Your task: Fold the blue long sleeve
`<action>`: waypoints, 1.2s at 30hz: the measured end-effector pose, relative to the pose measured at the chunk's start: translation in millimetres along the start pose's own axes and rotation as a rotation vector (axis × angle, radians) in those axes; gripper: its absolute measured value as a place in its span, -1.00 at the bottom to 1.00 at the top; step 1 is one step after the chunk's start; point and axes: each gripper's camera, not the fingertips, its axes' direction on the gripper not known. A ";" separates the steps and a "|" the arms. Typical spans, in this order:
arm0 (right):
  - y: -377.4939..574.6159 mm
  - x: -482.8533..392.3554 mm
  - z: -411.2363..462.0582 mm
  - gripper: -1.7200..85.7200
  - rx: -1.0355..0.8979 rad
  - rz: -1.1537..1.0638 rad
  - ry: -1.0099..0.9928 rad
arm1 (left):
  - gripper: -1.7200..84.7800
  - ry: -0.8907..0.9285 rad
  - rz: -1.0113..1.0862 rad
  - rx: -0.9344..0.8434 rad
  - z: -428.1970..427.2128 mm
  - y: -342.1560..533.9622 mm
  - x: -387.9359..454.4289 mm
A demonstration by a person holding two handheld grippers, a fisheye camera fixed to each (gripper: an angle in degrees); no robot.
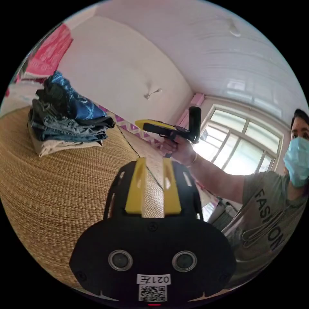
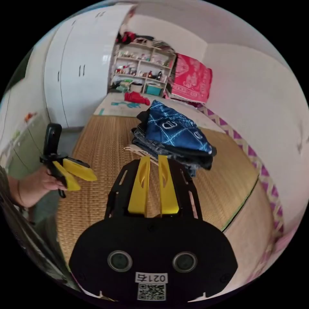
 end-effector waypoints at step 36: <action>48.4 277.9 -88.5 -0.93 0.241 0.731 0.041 | -0.98 0.289 -0.072 0.122 88.2 188.2 -93.9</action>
